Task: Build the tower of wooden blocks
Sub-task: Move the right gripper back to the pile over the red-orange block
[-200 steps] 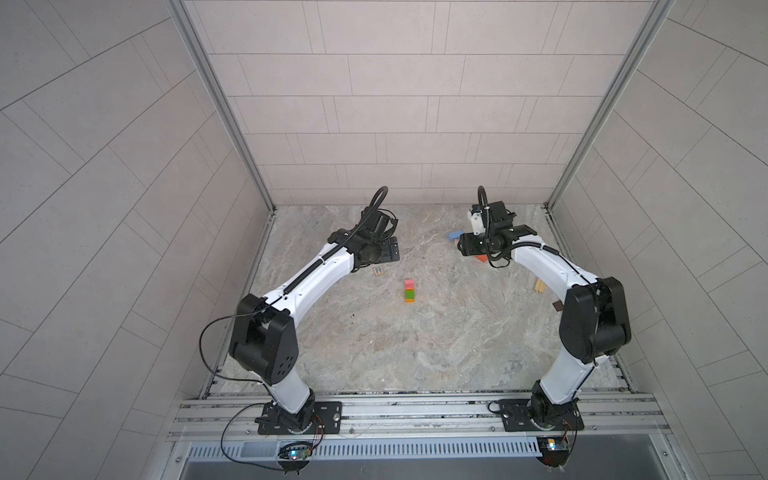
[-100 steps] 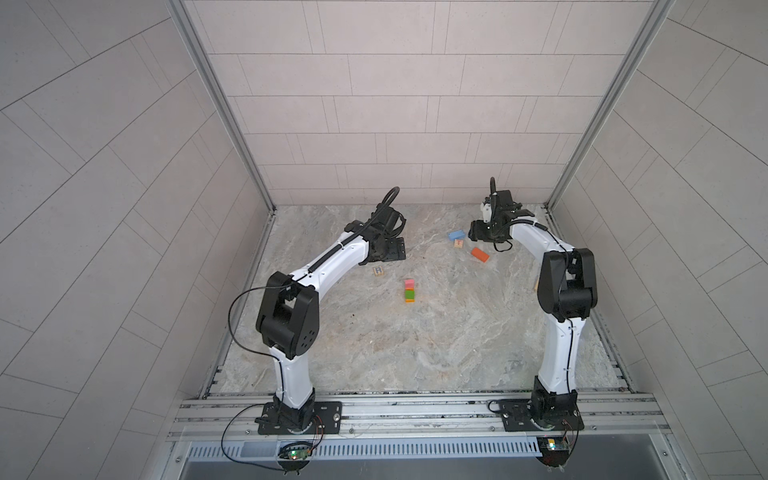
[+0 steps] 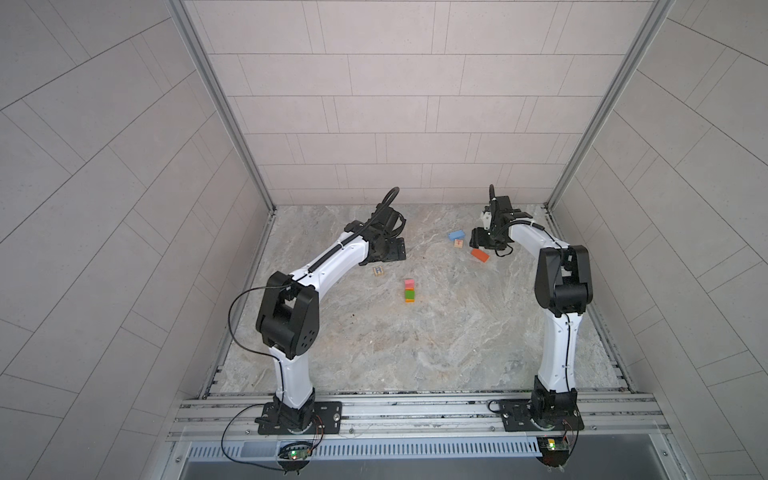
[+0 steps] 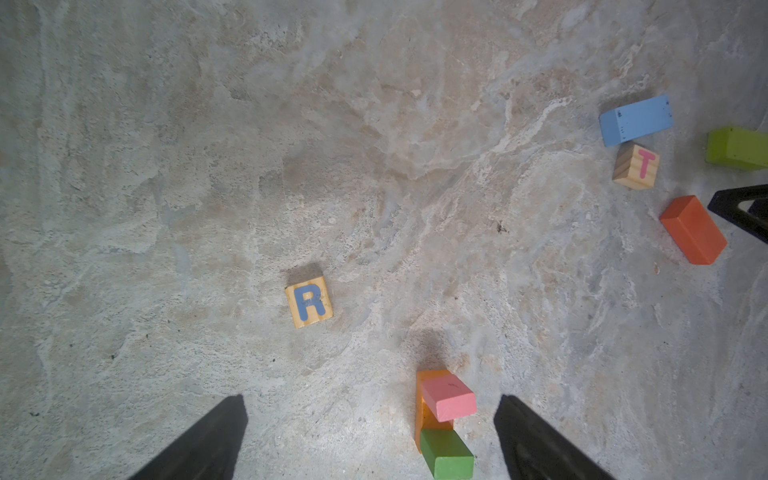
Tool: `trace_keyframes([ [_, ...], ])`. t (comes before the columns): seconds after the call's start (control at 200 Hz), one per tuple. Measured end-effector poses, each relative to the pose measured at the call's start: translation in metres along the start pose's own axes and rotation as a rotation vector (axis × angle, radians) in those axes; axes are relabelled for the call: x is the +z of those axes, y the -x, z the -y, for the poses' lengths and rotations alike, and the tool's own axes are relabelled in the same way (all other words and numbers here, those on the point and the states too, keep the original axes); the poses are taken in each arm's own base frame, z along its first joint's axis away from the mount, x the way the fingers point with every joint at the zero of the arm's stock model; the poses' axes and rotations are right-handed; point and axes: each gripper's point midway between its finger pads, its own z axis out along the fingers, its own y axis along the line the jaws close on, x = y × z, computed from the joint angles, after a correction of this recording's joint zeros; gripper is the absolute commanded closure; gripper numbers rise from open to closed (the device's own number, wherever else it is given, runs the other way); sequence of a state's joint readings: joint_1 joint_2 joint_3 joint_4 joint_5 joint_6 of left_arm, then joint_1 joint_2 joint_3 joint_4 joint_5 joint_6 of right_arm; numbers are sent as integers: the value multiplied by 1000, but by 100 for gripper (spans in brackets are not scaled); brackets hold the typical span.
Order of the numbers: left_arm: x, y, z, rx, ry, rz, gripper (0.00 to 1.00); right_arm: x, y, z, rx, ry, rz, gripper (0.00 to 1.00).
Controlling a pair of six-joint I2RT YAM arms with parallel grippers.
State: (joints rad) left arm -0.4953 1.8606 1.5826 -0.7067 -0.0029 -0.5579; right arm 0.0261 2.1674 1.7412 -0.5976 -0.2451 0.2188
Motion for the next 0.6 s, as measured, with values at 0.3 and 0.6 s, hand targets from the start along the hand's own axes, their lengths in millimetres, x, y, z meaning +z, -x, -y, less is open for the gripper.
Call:
trace_keyframes([
  [0.3, -1, -19, -11, -12, 10, -22, 0, 4, -12, -9, -7, 27, -44, 31],
  [0.6, -19, -30, -20, -30, -7, 5, 0, 9, -27, -18, -28, 30, -73, 34],
])
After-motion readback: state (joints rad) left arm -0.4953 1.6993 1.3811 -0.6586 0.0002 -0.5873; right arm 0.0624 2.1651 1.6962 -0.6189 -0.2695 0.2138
